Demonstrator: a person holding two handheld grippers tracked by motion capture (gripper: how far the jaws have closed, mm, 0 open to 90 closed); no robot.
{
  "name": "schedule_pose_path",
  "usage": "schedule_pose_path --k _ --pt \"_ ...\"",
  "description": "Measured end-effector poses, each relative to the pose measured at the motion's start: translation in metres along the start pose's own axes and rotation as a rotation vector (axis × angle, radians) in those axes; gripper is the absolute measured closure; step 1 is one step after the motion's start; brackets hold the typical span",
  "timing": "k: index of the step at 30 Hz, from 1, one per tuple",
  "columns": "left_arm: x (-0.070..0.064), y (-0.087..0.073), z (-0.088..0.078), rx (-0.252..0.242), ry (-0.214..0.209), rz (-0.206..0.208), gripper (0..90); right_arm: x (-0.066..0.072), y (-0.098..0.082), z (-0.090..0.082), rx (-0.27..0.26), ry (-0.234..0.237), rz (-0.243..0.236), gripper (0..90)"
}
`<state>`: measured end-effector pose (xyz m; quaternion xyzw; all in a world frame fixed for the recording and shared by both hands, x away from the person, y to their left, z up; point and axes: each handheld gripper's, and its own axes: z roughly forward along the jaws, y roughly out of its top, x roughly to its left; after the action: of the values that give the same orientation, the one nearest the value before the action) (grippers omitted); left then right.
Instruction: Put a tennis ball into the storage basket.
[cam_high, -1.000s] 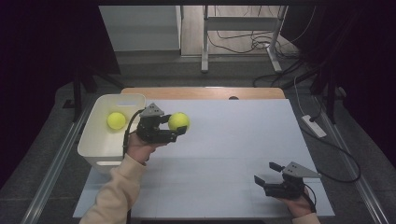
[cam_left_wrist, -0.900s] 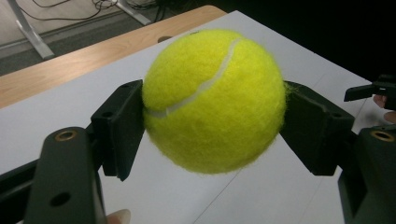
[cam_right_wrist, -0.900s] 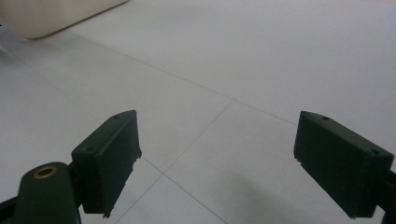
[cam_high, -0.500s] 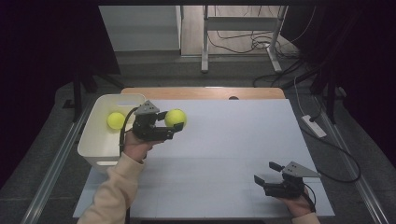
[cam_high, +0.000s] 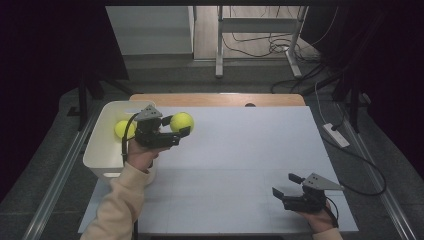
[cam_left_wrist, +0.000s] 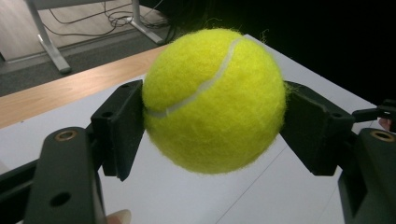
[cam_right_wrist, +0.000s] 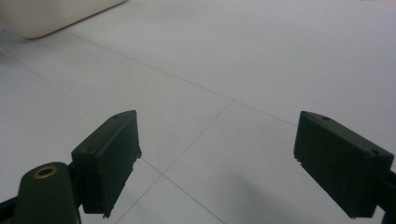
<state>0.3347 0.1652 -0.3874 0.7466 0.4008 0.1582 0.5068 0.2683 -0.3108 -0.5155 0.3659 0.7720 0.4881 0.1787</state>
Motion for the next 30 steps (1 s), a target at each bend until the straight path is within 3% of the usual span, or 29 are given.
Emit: schedule_pose_path --k 30 --pt "0.029 -0.002 -0.032 -0.042 0.089 -0.040 27.3 0.001 0.000 -0.001 -0.002 -0.009 -0.006 14.0"
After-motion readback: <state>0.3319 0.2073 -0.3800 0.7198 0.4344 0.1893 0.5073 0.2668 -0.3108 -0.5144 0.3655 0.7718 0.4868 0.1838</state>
